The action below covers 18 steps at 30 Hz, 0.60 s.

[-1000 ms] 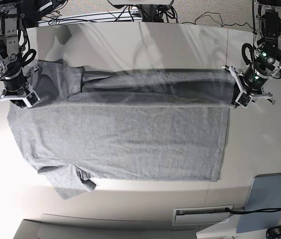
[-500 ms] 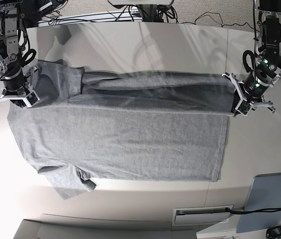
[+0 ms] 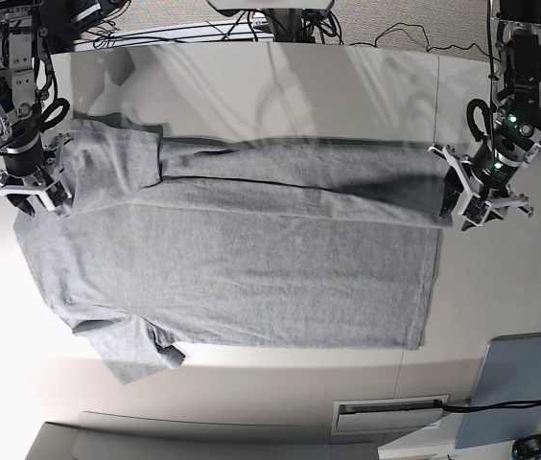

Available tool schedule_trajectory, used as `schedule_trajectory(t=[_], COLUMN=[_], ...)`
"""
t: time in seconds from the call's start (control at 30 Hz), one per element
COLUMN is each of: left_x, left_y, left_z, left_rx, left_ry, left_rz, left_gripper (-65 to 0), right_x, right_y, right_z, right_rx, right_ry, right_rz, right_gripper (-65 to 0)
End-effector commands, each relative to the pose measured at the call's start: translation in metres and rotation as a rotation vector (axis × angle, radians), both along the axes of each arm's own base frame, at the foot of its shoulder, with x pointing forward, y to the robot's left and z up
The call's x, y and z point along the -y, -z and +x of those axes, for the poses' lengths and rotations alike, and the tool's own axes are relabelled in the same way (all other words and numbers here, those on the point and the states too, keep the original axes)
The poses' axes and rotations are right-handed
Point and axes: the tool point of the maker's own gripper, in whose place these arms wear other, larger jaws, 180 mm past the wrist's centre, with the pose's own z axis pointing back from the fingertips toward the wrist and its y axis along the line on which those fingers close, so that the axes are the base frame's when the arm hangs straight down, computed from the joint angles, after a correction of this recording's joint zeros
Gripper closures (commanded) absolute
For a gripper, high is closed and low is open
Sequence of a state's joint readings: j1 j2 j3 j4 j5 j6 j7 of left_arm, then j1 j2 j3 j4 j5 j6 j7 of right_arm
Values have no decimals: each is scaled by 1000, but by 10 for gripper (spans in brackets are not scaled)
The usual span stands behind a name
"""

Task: Fold the T-shirt properly
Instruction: 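Release the edge and raise both grippers off the shirt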

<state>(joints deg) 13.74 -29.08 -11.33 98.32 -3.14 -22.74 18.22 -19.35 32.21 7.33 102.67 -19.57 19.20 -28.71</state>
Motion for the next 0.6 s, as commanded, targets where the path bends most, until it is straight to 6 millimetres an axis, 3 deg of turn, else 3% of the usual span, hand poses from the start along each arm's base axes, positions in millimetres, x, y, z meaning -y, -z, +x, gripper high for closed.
schedule_trajectory(t=[0.0, 0.23, 0.37, 0.57], left_x=[-3, -2, 22, 37], left_y=[-14, 2, 17, 30], left_z=[7, -5, -33, -70], left_rx=[46, -66, -161, -236], left_ry=[4, -18, 91, 143], left_rz=[2, -36, -111, -137], left_gripper=[-266, -244, -153, -153], right_x=[4, 0, -13, -42], right_y=[-14, -7, -3, -14], right_z=[7, 4, -5, -29], right_rx=[44, 27, -23, -64], right_ry=[-2, 32, 21, -33], right_rz=[-12, 78, 128, 121], right_gripper=[-189, -189, -188, -188])
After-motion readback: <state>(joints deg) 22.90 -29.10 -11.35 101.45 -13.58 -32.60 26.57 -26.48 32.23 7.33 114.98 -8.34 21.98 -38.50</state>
